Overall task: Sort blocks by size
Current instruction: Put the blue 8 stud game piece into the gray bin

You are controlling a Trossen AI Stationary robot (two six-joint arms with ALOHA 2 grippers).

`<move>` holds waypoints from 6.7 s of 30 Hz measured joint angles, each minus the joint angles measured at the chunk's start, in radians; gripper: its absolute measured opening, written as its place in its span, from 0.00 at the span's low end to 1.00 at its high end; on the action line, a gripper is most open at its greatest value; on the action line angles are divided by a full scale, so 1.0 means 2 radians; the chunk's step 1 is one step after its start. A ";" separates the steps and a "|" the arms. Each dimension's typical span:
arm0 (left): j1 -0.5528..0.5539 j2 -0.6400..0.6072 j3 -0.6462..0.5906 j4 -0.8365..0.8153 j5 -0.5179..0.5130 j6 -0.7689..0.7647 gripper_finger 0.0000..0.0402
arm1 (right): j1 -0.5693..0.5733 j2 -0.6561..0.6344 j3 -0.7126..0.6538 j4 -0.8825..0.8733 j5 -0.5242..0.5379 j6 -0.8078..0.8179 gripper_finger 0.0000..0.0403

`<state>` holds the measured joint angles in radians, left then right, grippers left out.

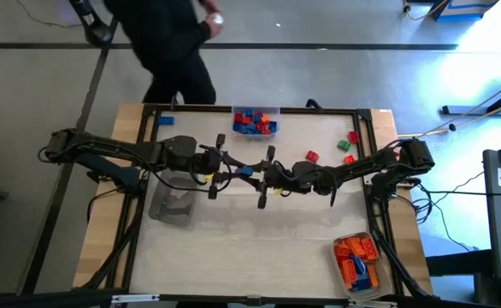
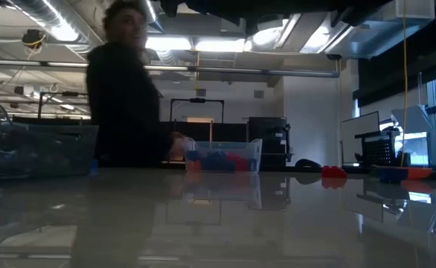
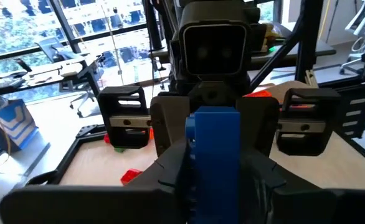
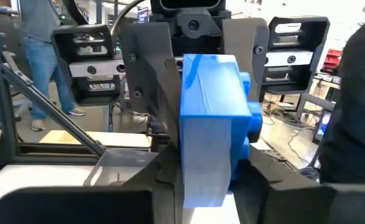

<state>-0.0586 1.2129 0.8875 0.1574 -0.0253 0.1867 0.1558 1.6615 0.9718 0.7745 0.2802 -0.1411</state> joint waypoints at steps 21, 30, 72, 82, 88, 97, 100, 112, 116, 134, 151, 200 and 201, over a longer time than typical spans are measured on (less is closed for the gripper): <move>0.034 -0.131 0.000 -0.246 0.007 -0.052 0.49 | 0.119 -0.162 0.004 -0.364 0.113 0.065 0.22; 0.037 -0.153 0.000 -0.333 0.007 -0.069 0.50 | 0.228 -0.235 0.018 -0.696 0.057 0.466 0.22; 0.037 -0.141 0.000 -0.362 0.007 -0.068 0.50 | 0.469 -0.160 0.018 -0.850 -0.233 1.227 0.44; 0.037 -0.141 0.000 -0.371 -0.010 -0.076 0.50 | 0.458 -0.174 0.017 -0.841 -0.224 1.176 0.69; 0.052 -0.141 0.000 -0.424 -0.105 -0.129 0.50 | 0.416 -0.197 0.041 -0.849 -0.126 1.060 0.71; 0.149 -0.092 0.000 -0.566 -0.158 -0.258 0.47 | 0.309 -0.204 0.072 -0.826 0.132 0.668 0.70; 0.192 -0.052 0.000 -0.621 -0.158 -0.260 0.45 | 0.276 -0.200 0.072 -0.816 0.215 0.569 0.70; 0.324 0.072 0.000 -0.658 -0.143 -0.171 0.44 | 0.174 -0.170 0.041 -0.815 0.273 0.460 0.70; 0.342 0.094 -0.003 -0.656 -0.141 -0.168 0.44 | 0.170 -0.159 0.040 -0.815 0.264 0.459 0.70; 0.372 0.145 -0.056 -0.587 -0.144 -0.127 0.44 | 0.170 -0.137 0.040 -0.789 0.274 0.447 0.70; 0.301 0.148 -0.014 -0.417 0.002 -0.105 0.44 | 0.170 -0.137 0.040 -0.788 0.288 0.446 0.70; 0.336 0.223 0.034 -0.576 -0.079 0.026 0.58 | 0.171 -0.095 0.040 -0.765 0.313 0.419 0.70; 0.337 0.230 0.034 -0.573 -0.082 0.027 0.57 | 0.171 -0.095 0.040 -0.765 0.314 0.419 0.70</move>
<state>0.6145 1.6722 0.9554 -0.9880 -0.1884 0.2405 0.4969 1.4708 1.0512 -0.7564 0.9090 0.6975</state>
